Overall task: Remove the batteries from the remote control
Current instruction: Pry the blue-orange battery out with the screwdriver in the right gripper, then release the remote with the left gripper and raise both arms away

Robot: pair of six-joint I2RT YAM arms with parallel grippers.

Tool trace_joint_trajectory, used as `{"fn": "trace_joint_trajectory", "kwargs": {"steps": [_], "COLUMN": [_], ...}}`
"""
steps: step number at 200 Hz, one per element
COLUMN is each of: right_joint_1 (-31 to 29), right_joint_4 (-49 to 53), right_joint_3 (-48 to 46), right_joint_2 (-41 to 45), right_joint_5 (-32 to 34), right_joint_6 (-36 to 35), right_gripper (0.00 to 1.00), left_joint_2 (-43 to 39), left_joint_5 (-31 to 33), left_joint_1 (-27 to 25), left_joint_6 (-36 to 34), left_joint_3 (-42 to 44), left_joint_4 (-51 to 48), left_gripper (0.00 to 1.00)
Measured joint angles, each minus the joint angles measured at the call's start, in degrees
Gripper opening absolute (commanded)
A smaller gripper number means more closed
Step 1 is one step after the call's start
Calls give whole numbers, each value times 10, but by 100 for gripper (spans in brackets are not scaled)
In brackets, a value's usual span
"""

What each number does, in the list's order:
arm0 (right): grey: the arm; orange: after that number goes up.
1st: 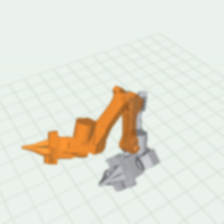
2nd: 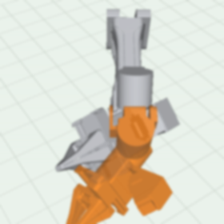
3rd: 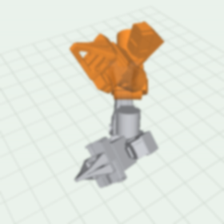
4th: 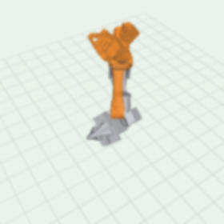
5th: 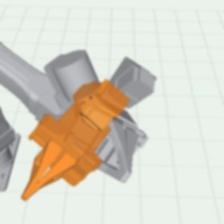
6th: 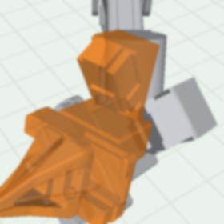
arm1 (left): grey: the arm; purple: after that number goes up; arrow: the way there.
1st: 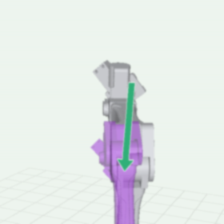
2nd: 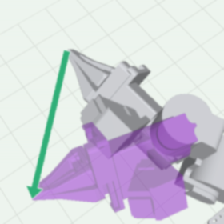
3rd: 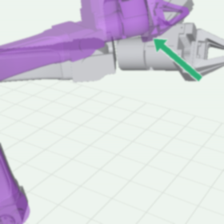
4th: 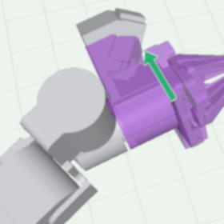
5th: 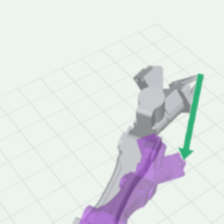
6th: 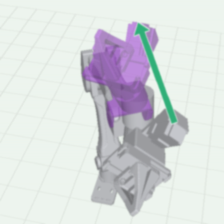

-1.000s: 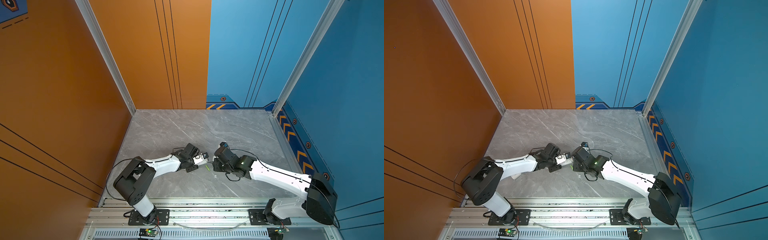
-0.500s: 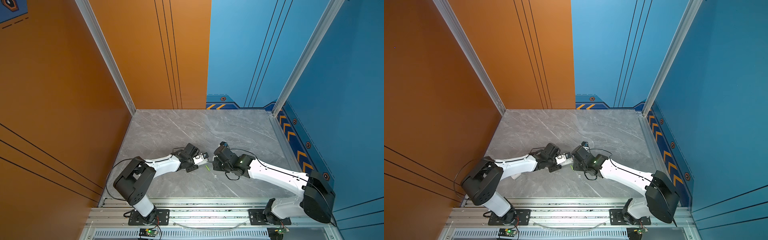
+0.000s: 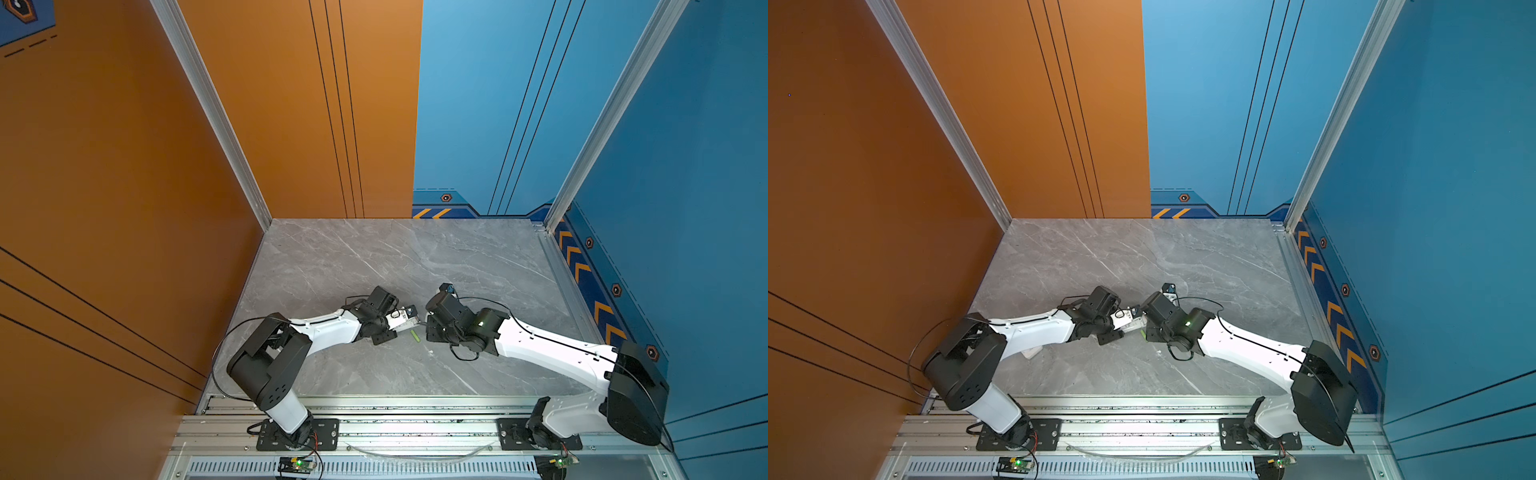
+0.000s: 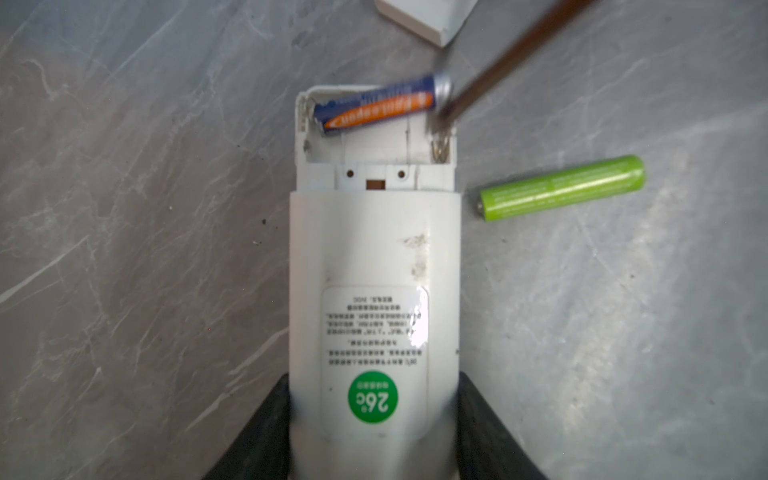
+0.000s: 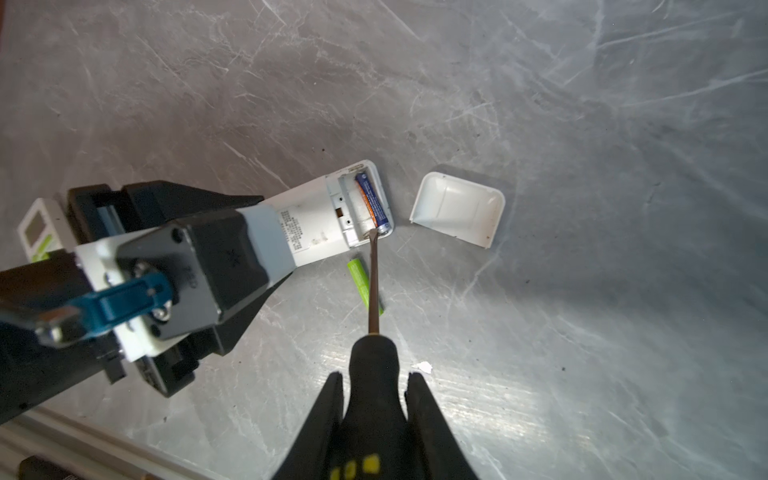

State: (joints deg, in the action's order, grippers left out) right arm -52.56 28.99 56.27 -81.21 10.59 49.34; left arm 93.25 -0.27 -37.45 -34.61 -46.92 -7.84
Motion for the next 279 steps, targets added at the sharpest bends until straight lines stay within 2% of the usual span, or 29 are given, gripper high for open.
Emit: {"fn": "trace_joint_trajectory", "kwargs": {"steps": [42, 100, 136, 179, 228, 255, 279], "right_joint_1": [-39, -60, -68, -60, -54, -42, -32], "right_joint_4": [51, 30, -9, -16, -27, -30, -30], "right_joint_3": [54, 38, -21, -68, -81, -83, -84], "right_joint_2": [-49, -51, 2, 56, 75, 90, 106], "right_joint_5": [61, 94, 109, 166, 167, 167, 167], "right_joint_6": [6, 36, 59, 82, 87, 89, 92], "right_gripper": [0, 0, 0, 0, 0, 0, 0], "left_joint_2": [2, 3, 3, 3, 3, 3, 3], "left_joint_5": [-2, -2, -2, 8, 71, 89, 89], "left_joint_1": [0, 0, 0, 0, -16, -20, -20], "left_joint_6": [0, 1, 2, 2, -3, -5, -5], "left_joint_3": [-2, -5, -5, -9, -12, -12, -12], "left_joint_4": [-3, -7, -7, -14, -16, -16, -16], "left_gripper": [20, 21, 22, 22, 22, 26, 33]}}
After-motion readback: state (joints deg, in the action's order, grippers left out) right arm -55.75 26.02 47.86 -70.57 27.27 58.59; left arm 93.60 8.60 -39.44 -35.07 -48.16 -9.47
